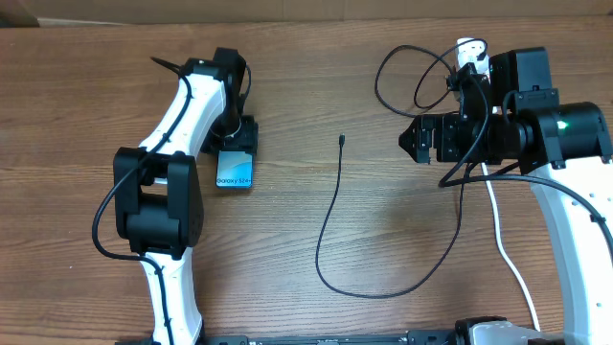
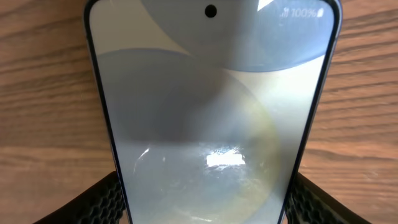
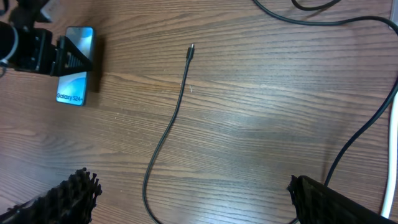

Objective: Plug charger to phone and switch on socket
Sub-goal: 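Grasp the phone's top edge with the left gripper and lift, then raise the phone upright with the left gripper toward the center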

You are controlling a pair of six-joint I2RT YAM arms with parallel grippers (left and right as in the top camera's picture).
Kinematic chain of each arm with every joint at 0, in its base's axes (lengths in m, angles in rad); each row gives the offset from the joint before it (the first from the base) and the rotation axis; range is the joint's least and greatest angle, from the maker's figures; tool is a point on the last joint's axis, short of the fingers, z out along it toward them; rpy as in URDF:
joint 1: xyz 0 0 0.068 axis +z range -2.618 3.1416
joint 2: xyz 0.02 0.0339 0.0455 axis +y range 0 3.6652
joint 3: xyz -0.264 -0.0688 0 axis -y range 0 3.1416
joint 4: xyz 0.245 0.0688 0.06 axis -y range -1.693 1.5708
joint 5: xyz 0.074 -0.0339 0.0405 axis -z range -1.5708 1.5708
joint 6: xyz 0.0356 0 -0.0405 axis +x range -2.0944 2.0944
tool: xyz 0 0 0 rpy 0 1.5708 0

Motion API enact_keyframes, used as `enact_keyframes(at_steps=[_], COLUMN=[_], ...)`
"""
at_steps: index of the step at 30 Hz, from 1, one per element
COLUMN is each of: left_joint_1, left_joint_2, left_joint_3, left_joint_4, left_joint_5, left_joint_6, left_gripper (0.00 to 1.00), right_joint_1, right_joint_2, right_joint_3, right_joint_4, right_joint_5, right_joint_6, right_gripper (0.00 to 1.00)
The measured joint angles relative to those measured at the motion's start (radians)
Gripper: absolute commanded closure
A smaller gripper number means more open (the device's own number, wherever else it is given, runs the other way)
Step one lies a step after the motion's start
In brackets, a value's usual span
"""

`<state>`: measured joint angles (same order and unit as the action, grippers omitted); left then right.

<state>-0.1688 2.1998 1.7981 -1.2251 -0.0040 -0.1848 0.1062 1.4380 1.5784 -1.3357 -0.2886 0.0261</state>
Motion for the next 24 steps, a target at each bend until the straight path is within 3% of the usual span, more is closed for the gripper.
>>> enact_keyframes(at_steps=[13, 24], left_joint_1=[0.000, 0.000], left_joint_2=[0.000, 0.000], left_joint_3=[0.107, 0.107], left_joint_4=[-0.194, -0.263], left_joint_5=[0.241, 0.701], left_joint_6=[-0.109, -0.133], left_gripper=[0.43, 0.46], right_joint_1=[0.000, 0.000], right_joint_2=[0.000, 0.000], right_joint_3=[0.000, 0.000], right_joint_4=[0.000, -0.005], right_joint_5=[0.000, 0.000], right_joint_6=[0.001, 0.000], right_gripper=[0.00, 0.00])
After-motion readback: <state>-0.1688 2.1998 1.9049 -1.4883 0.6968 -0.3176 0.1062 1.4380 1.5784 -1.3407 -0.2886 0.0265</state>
